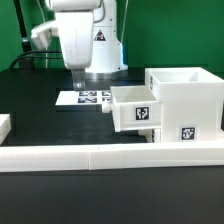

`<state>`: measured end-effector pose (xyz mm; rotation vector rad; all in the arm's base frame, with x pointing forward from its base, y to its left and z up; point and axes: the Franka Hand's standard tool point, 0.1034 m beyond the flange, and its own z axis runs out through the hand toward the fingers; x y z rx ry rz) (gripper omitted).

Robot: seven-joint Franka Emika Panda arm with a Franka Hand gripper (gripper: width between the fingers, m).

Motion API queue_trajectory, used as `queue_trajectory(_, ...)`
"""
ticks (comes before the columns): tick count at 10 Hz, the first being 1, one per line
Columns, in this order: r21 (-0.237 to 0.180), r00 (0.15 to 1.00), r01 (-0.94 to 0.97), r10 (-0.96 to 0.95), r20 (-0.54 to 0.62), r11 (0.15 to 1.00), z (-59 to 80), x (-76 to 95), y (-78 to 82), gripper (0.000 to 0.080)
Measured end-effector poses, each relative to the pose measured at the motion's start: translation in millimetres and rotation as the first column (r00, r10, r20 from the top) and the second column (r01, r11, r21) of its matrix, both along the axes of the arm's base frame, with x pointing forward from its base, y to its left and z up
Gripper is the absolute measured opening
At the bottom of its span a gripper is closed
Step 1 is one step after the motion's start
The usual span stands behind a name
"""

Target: Assemble drawer

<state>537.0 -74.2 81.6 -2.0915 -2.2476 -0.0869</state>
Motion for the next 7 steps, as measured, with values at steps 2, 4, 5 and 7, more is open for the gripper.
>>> queue_trajectory(2, 0.064, 1.0, 0.021, -0.02, -0.016, 0.998, -4.1, 5.3, 1.6, 0.0649)
queue_trajectory(4, 0.131, 0.998, 0.055, -0.049, -0.047, 0.99, -13.3, 7.8, 10.3, 0.0649)
queue_trajectory(5, 0.146, 0.995, 0.088, -0.08, -0.064, 0.985, -16.3, 8.1, 14.9, 0.0649)
queue_trajectory(7, 0.147, 0.99, 0.123, -0.11, -0.089, 0.981, -20.8, 6.8, 37.6, 0.0649)
